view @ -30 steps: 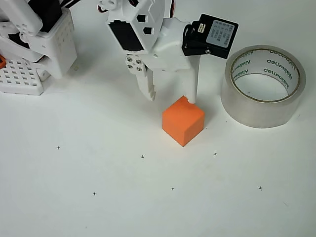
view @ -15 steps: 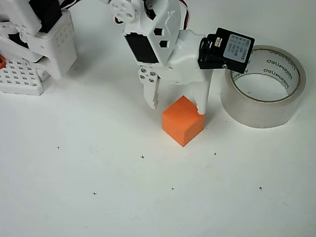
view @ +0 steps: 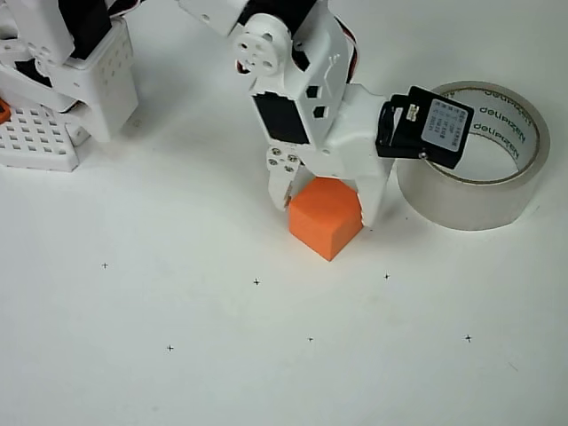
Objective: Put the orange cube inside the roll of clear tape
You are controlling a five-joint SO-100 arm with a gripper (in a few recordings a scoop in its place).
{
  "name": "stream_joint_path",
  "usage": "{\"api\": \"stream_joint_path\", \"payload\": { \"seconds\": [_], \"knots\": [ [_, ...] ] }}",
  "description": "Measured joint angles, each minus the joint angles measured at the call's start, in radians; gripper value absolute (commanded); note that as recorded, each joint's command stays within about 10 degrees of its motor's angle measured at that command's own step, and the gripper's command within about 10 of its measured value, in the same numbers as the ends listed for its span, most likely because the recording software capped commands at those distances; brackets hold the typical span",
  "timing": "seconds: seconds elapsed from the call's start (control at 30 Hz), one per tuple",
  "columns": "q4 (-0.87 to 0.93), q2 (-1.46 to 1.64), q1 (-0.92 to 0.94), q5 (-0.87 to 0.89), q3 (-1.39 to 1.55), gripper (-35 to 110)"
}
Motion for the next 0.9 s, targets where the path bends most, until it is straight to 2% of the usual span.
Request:
{"api": "stream_joint_path", "payload": {
  "seconds": [0.23,0.4,0.67,0.9],
  "knots": [
    [0.000,-0.029,-0.002,0.000,-0.018,32],
    [0.000,-0.031,-0.002,0.000,-0.018,32],
    [0.000,-0.031,-0.002,0.002,-0.018,18],
    [0.000,-0.031,-0.014,0.000,-0.041,18]
  ]
}}
